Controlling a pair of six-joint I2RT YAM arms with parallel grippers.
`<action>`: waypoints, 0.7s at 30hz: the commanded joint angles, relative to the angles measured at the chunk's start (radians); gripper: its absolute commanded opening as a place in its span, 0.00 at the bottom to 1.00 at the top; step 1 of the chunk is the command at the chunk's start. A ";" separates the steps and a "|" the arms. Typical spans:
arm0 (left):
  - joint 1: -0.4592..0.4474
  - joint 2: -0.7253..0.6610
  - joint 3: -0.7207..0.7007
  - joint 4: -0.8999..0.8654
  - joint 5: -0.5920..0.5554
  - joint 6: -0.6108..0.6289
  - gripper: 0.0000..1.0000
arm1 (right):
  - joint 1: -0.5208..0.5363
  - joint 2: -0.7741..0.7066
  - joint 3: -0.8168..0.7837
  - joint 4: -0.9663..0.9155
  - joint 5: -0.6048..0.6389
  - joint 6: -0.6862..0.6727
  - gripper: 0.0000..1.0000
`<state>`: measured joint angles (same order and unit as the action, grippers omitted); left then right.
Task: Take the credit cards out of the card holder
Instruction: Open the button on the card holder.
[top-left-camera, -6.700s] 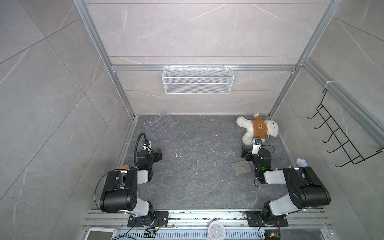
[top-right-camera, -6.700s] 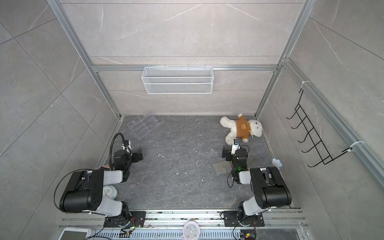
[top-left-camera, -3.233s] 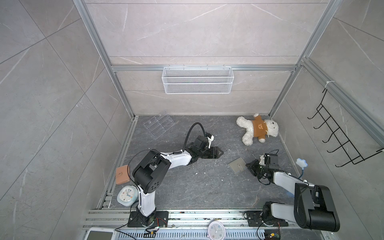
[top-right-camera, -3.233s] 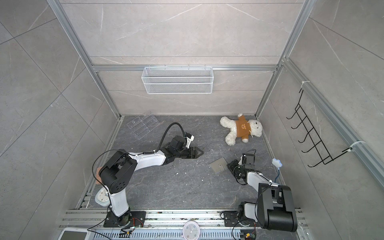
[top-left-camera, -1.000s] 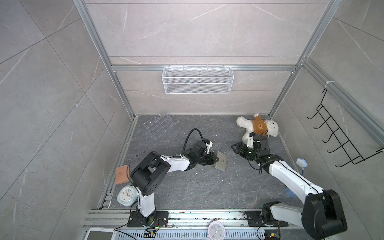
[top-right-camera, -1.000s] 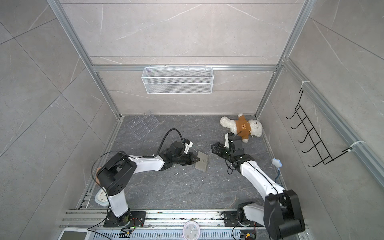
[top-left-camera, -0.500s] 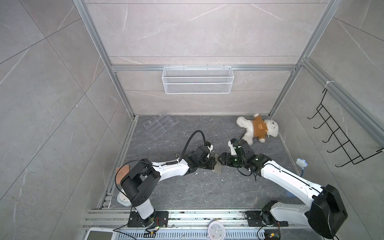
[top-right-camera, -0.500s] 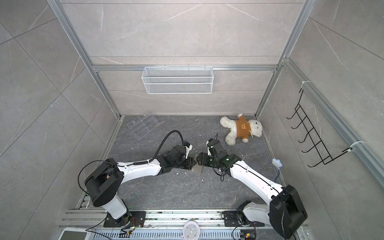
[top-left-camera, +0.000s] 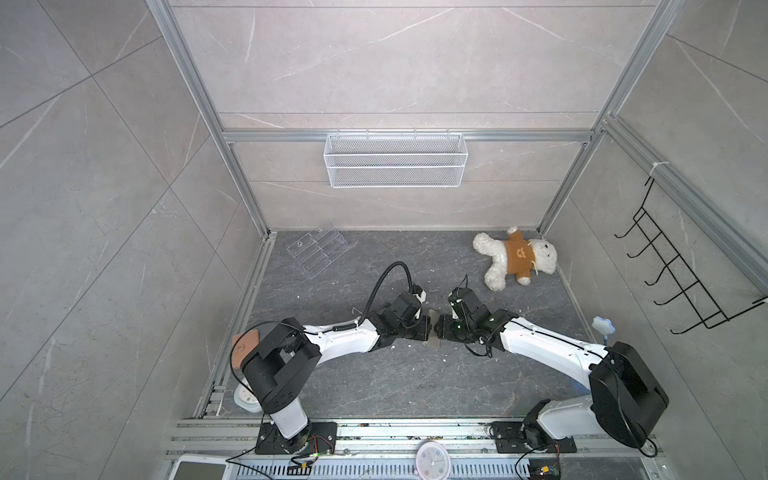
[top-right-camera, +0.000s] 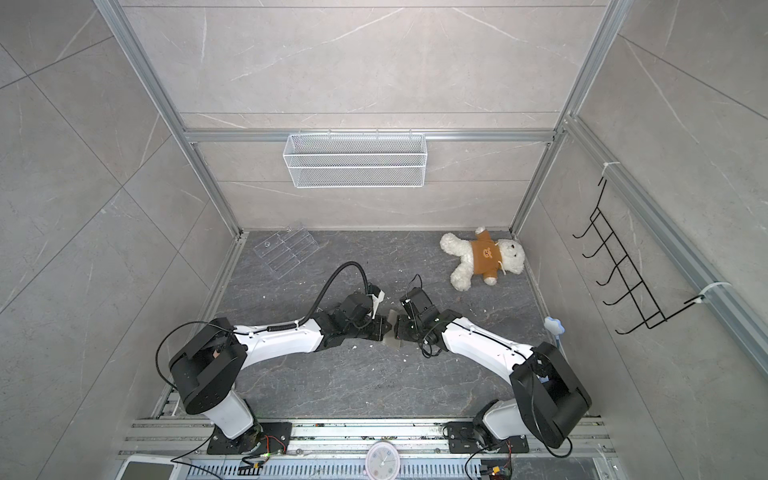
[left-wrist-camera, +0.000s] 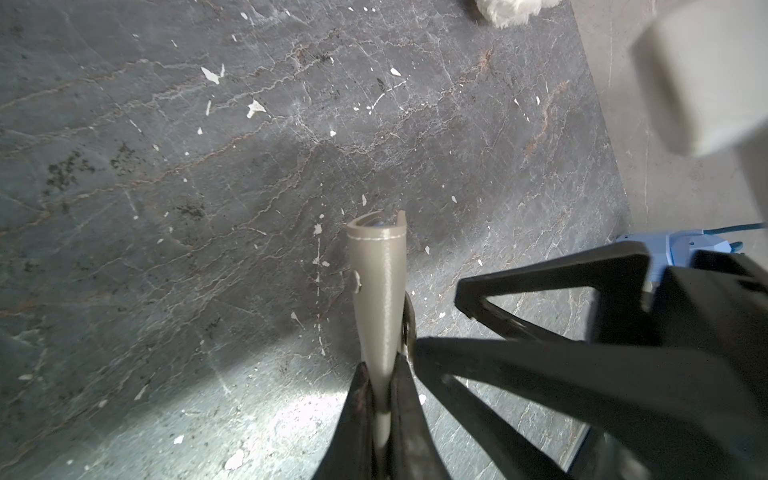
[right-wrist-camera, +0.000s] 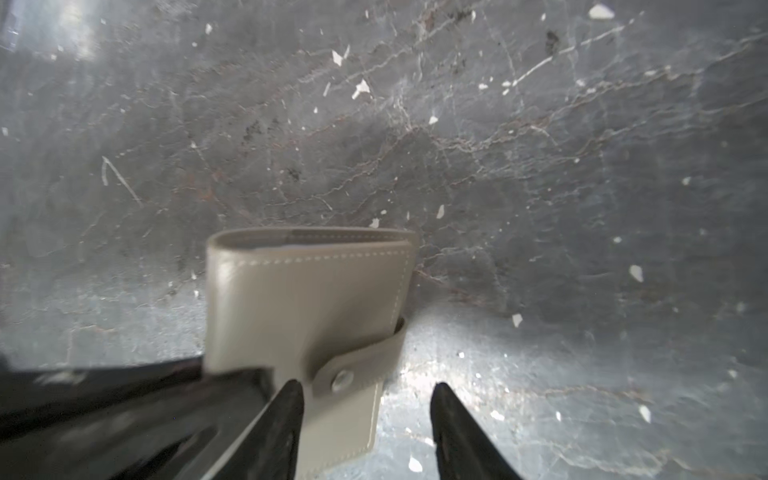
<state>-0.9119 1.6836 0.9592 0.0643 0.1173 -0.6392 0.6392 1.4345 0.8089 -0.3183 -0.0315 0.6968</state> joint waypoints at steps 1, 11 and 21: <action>-0.009 -0.045 0.035 0.013 -0.015 0.017 0.00 | 0.008 0.031 -0.011 0.039 0.020 0.020 0.51; -0.016 -0.051 0.025 0.019 -0.037 0.010 0.00 | 0.017 0.069 -0.023 0.064 0.022 0.041 0.26; -0.015 -0.058 0.018 -0.001 -0.068 0.000 0.00 | 0.019 0.054 -0.045 0.056 0.057 0.064 0.00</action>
<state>-0.9215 1.6836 0.9592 0.0395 0.0582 -0.6395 0.6628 1.4830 0.7990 -0.2192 -0.0399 0.7490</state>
